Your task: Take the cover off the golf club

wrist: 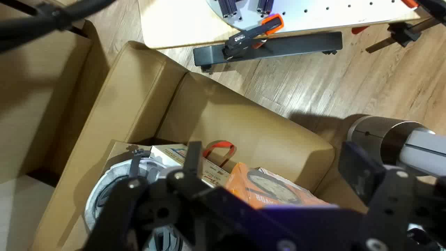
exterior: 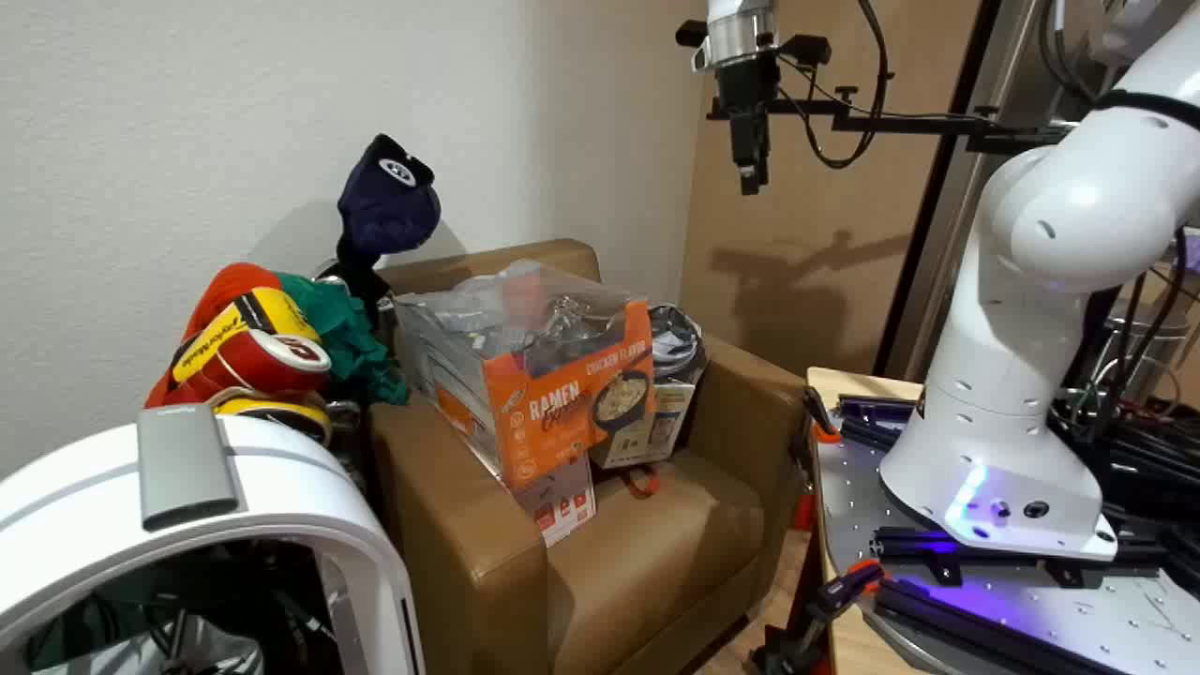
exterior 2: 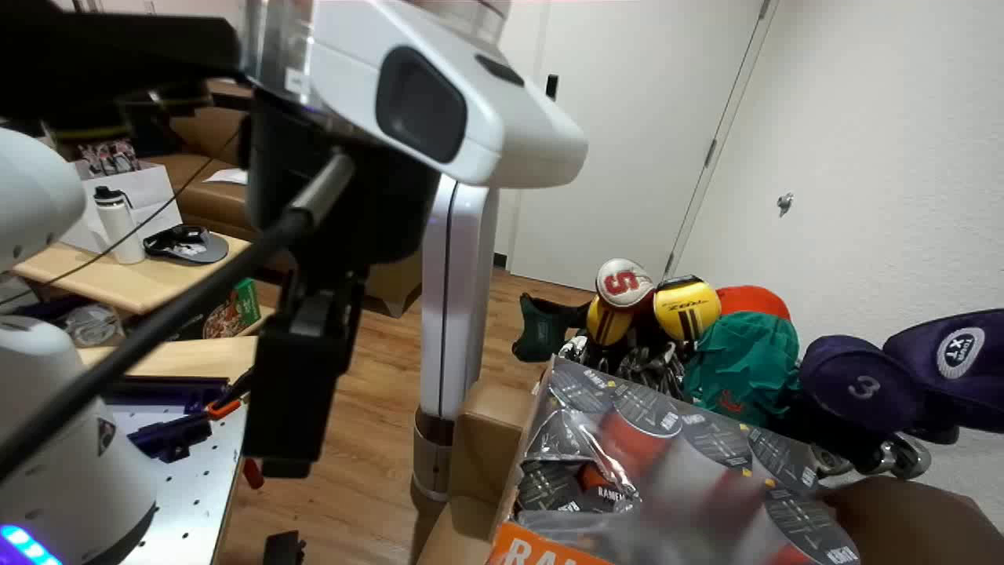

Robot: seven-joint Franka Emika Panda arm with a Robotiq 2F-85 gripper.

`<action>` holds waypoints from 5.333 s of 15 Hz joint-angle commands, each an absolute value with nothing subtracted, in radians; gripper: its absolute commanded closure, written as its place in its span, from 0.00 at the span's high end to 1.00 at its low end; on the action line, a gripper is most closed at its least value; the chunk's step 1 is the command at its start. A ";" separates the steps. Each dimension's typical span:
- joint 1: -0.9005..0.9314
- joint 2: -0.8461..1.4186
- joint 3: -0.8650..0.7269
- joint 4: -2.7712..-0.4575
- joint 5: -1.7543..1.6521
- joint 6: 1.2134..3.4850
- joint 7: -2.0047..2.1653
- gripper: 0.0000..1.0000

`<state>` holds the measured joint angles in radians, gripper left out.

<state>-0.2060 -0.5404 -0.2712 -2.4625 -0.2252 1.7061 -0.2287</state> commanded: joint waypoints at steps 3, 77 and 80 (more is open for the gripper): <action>-0.210 -0.539 -0.268 -2.460 -0.223 1.703 -0.231 1.00; -0.186 0.489 -0.031 -1.628 -0.341 2.719 -2.192 1.00; -0.213 0.512 -0.002 -1.626 -0.313 2.743 -2.256 1.00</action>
<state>-0.1708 0.4852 -0.0440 -1.6371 -0.3548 2.7009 -2.1640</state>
